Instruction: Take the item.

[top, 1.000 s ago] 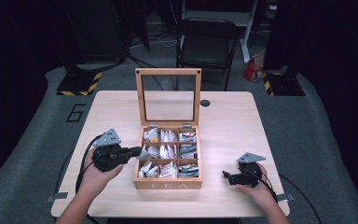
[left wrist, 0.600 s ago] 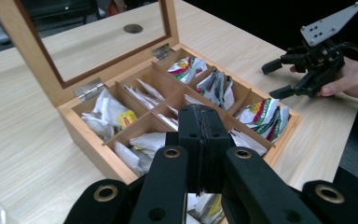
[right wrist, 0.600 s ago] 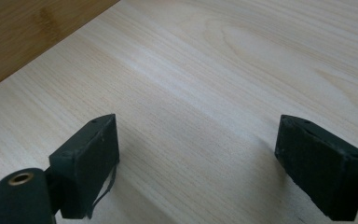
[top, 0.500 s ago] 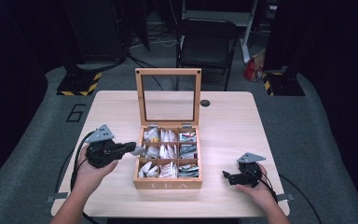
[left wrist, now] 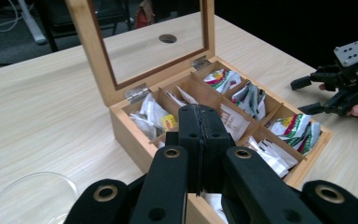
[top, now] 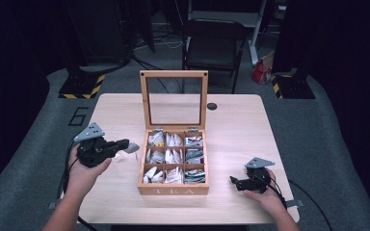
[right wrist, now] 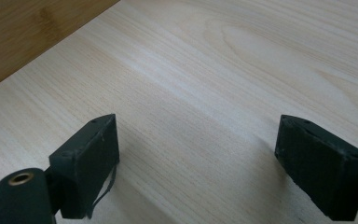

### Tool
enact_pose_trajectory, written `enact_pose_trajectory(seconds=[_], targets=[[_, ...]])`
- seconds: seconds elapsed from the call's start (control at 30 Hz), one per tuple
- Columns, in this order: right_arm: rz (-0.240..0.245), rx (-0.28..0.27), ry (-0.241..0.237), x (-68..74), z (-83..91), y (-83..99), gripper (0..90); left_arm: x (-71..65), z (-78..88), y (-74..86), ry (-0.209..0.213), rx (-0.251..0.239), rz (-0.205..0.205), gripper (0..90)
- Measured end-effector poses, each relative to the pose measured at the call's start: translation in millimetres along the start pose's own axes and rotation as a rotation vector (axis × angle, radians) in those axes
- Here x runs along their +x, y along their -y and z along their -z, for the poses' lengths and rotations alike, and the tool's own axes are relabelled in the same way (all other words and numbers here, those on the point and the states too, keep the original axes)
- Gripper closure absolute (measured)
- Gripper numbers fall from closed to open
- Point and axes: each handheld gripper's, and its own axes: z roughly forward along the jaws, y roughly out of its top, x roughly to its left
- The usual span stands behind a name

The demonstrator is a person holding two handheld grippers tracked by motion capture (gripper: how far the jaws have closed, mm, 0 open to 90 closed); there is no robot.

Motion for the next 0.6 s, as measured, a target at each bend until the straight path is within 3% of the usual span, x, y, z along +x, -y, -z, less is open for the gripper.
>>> enact_pose_trajectory(seconds=[0.6], targets=[[0.0,0.0,0.0,0.0,0.0,0.0,12.8,24.2,14.0,1.2,-0.068,-0.006,0.034,89.5]])
